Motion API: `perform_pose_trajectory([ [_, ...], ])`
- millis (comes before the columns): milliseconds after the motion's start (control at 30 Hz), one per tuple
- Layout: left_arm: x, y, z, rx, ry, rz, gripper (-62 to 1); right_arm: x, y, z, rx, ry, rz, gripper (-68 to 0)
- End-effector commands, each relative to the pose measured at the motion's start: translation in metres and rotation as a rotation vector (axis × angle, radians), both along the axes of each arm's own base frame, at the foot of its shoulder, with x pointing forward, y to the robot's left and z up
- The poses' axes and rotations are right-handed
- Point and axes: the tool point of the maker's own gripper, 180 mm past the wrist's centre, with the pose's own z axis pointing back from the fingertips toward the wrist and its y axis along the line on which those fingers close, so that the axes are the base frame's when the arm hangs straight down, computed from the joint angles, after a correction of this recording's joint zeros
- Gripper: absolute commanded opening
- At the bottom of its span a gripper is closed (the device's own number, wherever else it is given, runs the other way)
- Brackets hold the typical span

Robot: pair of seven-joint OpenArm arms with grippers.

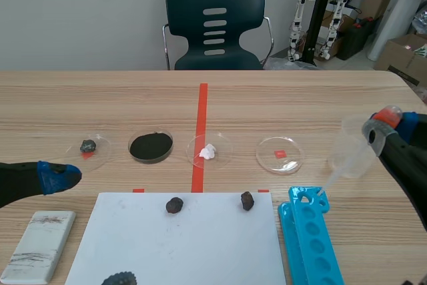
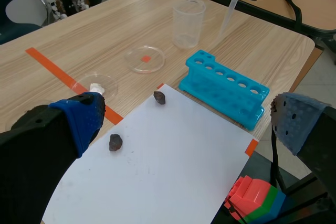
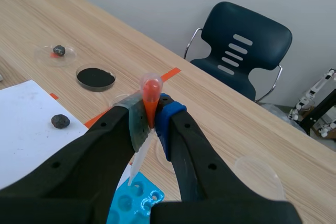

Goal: Pick up the dropper by the top with the right hand

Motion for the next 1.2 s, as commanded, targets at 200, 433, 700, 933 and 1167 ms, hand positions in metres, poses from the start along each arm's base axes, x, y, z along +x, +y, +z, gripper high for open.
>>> perform_pose_trajectory([
  [200,0.0022,-0.0024,0.0092,-0.033,-0.022,0.004,1.4,0.0010,0.0000,0.0084,-0.005,-0.016,0.000,-66.4],
  [433,0.0022,-0.0024,0.0092,-0.033,-0.022,0.004,1.4,0.0011,-0.0001,0.0079,-0.007,-0.014,0.000,-66.4],
  [700,0.0022,-0.0024,0.0092,-0.033,-0.022,0.004,1.4,0.0011,0.0000,0.0081,-0.006,-0.014,0.000,-66.4],
  [933,0.0022,-0.0024,0.0092,-0.033,-0.022,0.004,1.4,0.0010,0.0000,0.0081,-0.006,-0.014,0.000,-66.4],
  [1167,0.0022,-0.0024,0.0092,-0.033,-0.022,0.004,1.4,0.0010,0.0000,0.0081,-0.006,-0.014,0.000,-66.4],
])
